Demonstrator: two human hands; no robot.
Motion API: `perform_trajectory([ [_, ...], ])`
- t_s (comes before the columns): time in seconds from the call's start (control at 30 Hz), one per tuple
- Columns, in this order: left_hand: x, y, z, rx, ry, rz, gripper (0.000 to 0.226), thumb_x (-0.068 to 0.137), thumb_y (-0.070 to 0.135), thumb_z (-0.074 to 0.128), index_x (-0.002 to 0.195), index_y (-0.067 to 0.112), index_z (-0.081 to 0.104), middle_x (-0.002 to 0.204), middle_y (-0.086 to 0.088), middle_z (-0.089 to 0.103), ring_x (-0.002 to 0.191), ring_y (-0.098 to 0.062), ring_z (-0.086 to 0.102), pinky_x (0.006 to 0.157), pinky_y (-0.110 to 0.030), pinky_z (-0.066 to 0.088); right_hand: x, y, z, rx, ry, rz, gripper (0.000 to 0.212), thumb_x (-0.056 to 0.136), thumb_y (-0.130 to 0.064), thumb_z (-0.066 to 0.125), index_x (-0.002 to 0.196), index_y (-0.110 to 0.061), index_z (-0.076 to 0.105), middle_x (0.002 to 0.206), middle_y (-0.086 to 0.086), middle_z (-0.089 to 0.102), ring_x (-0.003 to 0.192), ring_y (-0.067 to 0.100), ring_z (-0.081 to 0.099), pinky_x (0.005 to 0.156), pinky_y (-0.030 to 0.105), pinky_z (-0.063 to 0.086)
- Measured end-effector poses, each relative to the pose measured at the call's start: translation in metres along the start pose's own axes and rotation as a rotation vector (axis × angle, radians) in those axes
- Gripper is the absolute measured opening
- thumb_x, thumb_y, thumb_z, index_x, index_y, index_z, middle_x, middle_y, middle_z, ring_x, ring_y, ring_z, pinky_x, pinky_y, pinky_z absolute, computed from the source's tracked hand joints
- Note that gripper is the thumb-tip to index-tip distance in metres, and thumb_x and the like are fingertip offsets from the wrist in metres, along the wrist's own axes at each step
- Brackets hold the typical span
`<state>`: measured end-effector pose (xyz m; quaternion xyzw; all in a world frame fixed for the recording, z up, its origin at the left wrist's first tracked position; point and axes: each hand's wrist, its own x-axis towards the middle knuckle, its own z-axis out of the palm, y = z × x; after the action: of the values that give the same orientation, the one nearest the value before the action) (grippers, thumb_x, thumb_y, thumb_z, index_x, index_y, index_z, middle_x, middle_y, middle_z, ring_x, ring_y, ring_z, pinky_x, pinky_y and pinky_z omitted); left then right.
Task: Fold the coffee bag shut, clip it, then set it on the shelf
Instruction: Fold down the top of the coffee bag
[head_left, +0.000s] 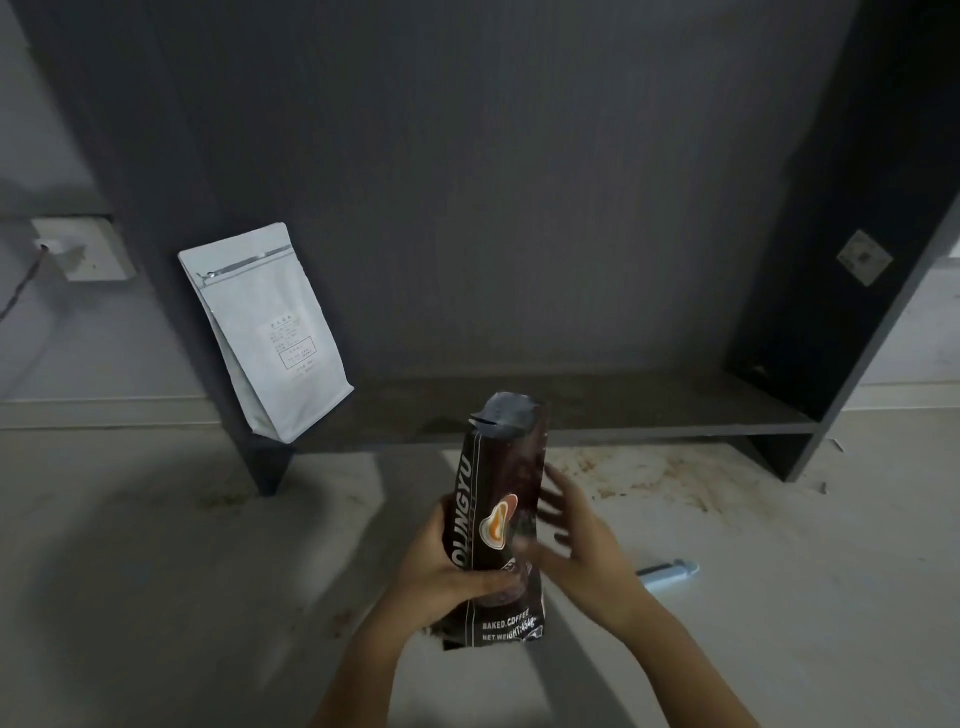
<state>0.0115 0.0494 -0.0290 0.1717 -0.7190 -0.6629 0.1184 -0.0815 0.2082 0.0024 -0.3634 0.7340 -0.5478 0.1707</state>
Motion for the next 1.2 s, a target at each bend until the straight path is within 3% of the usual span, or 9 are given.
perform_trajectory([
  [0.13, -0.003, 0.0, 0.003, 0.012, 0.006, 0.017, 0.082, 0.034, 0.027, 0.094, 0.105, 0.037, 0.054, 0.105, 0.004, 0.072, 0.101, -0.019, 0.067, 0.088, -0.047, 0.053, 0.01, -0.039, -0.019, -0.31, 0.261, -0.298, 0.057, 0.084, -0.027, 0.061, 0.132, -0.038, 0.032, 0.11, -0.022, 0.055, 0.094, -0.008, 0.055, 0.077, 0.009, 0.046],
  [0.27, -0.01, 0.002, 0.009, 0.025, 0.017, 0.036, 0.076, 0.035, 0.02, 0.091, 0.101, 0.034, 0.055, 0.096, 0.01, 0.074, 0.092, -0.014, 0.069, 0.077, -0.033, 0.056, 0.022, -0.072, -0.036, -0.652, 0.159, -0.328, 0.022, 0.081, -0.037, 0.054, 0.102, -0.032, 0.055, 0.093, 0.002, 0.064, 0.082, 0.023, 0.062, 0.068, 0.042, 0.054],
  [0.43, -0.016, -0.007, 0.01, 0.022, 0.128, 0.051, 0.074, 0.043, 0.006, 0.091, 0.107, 0.02, 0.056, 0.096, -0.002, 0.074, 0.091, -0.014, 0.07, 0.07, -0.022, 0.056, 0.014, -0.104, -0.053, -0.918, 0.076, -0.248, 0.016, 0.08, -0.039, 0.061, 0.075, -0.024, 0.058, 0.078, -0.001, 0.068, 0.076, 0.019, 0.062, 0.067, 0.031, 0.045],
  [0.6, -0.014, -0.019, 0.013, 0.0, 0.164, -0.017, 0.075, 0.034, 0.024, 0.09, 0.102, 0.018, 0.06, 0.093, -0.001, 0.075, 0.09, -0.018, 0.07, 0.08, -0.037, 0.057, 0.001, -0.095, -0.049, -0.52, 0.185, -0.283, 0.015, 0.071, -0.032, 0.071, 0.077, -0.026, 0.059, 0.075, -0.012, 0.067, 0.074, 0.002, 0.063, 0.066, 0.023, 0.054],
  [0.73, -0.012, -0.02, 0.014, -0.002, 0.15, -0.034, 0.082, 0.034, 0.024, 0.09, 0.109, 0.016, 0.057, 0.101, -0.005, 0.073, 0.093, -0.018, 0.07, 0.085, -0.044, 0.056, 0.0, -0.047, -0.056, -0.013, 0.205, -0.097, 0.074, 0.06, -0.02, 0.082, 0.12, -0.029, 0.039, 0.105, -0.003, 0.057, 0.097, 0.009, 0.059, 0.078, 0.024, 0.051],
  [0.87, -0.01, -0.02, 0.015, 0.019, 0.083, -0.013, 0.089, 0.036, 0.013, 0.091, 0.116, 0.016, 0.051, 0.107, -0.007, 0.071, 0.1, -0.02, 0.068, 0.087, -0.044, 0.054, -0.006, 0.024, -0.03, 0.036, -0.154, 0.111, 0.115, 0.04, -0.03, 0.092, 0.131, -0.031, 0.02, 0.13, 0.003, 0.046, 0.119, 0.017, 0.046, 0.093, 0.032, 0.047],
  [0.93, -0.01, -0.021, 0.018, 0.052, 0.08, -0.011, 0.089, 0.034, 0.009, 0.091, 0.114, 0.017, 0.052, 0.104, -0.005, 0.072, 0.098, -0.018, 0.068, 0.086, -0.042, 0.055, -0.012, 0.044, -0.008, 0.05, -0.207, 0.185, 0.101, 0.04, -0.017, 0.09, 0.122, -0.028, 0.032, 0.124, 0.006, 0.055, 0.11, 0.019, 0.056, 0.085, 0.032, 0.053],
  [1.03, -0.014, -0.015, 0.017, 0.099, 0.166, 0.035, 0.077, 0.032, 0.004, 0.092, 0.1, 0.017, 0.06, 0.088, 0.003, 0.074, 0.082, -0.008, 0.071, 0.071, -0.027, 0.057, -0.013, 0.052, 0.007, 0.026, -0.031, 0.157, 0.081, 0.04, -0.004, 0.089, 0.105, -0.031, 0.048, 0.105, 0.0, 0.066, 0.091, 0.01, 0.066, 0.075, 0.028, 0.057],
  [1.2, -0.016, -0.012, 0.013, 0.072, 0.206, 0.06, 0.068, 0.032, -0.002, 0.092, 0.092, 0.013, 0.064, 0.071, 0.008, 0.075, 0.072, -0.008, 0.072, 0.053, -0.014, 0.053, -0.013, 0.047, 0.004, 0.064, -0.024, 0.088, 0.077, 0.047, -0.005, 0.087, 0.11, -0.027, 0.048, 0.104, -0.007, 0.064, 0.094, 0.004, 0.062, 0.078, 0.022, 0.054],
])
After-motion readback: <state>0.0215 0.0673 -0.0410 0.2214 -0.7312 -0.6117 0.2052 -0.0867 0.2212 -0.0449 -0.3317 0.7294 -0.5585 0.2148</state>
